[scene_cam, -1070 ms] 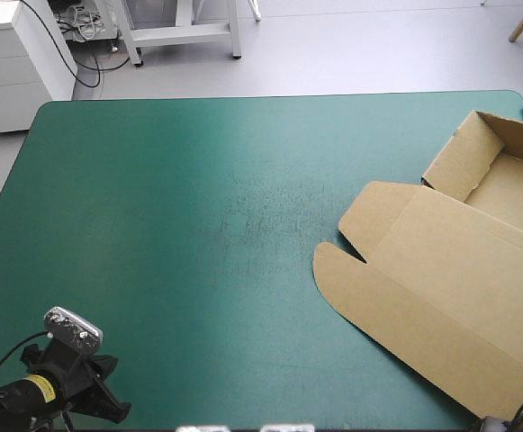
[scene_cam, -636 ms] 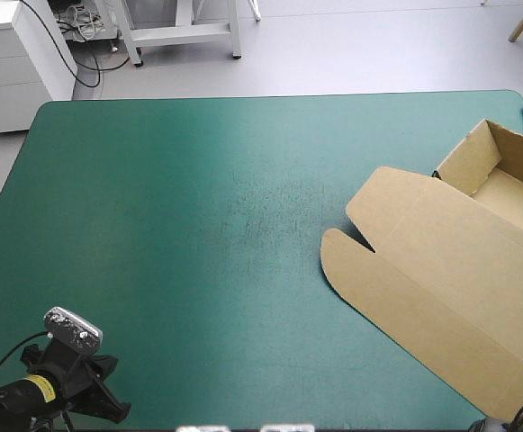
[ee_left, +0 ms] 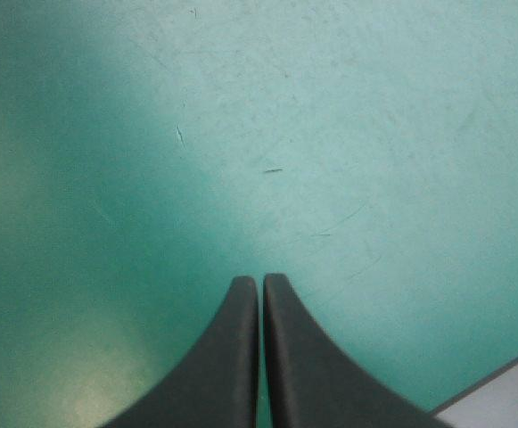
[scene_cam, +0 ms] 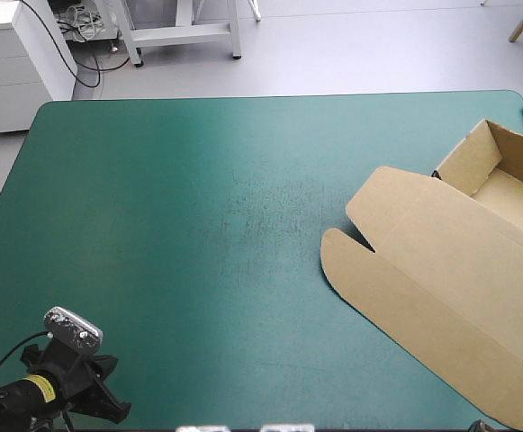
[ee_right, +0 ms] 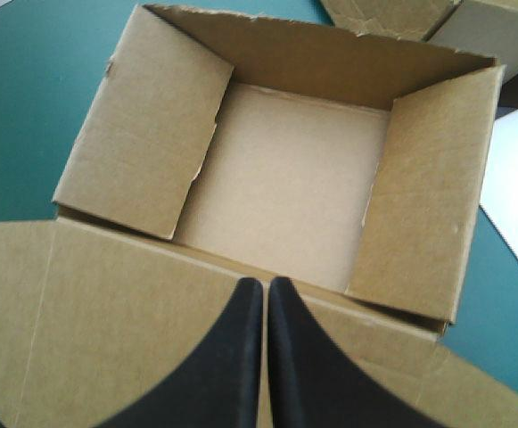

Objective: Fold the box

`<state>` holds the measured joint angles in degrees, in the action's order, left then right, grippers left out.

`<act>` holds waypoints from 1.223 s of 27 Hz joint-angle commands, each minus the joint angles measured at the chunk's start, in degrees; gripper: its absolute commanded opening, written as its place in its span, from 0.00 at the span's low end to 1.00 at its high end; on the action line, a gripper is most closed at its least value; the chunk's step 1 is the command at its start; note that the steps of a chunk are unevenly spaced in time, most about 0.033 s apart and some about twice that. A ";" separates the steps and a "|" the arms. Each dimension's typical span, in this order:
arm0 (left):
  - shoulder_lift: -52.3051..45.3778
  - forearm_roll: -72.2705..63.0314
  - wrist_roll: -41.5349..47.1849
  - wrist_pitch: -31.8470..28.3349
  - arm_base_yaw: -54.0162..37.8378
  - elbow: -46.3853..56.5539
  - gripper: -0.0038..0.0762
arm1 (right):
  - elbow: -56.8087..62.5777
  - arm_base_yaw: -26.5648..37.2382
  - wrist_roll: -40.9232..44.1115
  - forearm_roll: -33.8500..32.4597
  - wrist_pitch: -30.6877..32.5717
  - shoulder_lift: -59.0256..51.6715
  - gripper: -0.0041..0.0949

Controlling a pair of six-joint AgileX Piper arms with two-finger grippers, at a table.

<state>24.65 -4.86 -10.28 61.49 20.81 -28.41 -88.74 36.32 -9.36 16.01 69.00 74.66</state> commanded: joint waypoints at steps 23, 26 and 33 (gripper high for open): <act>0.47 -0.98 0.39 -2.23 -0.20 -1.44 0.04 | 51.69 -27.27 -3.66 -5.47 -4.01 -48.84 0.04; 0.47 -0.98 0.39 -2.23 -0.20 -1.44 0.04 | 54.14 -27.27 -3.75 -5.26 -4.79 -50.53 0.04; 0.47 -0.98 0.39 -2.23 -0.20 -1.44 0.04 | 56.86 -27.27 -4.67 -4.99 -5.22 -53.77 0.04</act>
<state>24.65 -4.86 -10.28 61.66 20.81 -28.41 -31.05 9.29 -12.81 10.31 66.77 21.22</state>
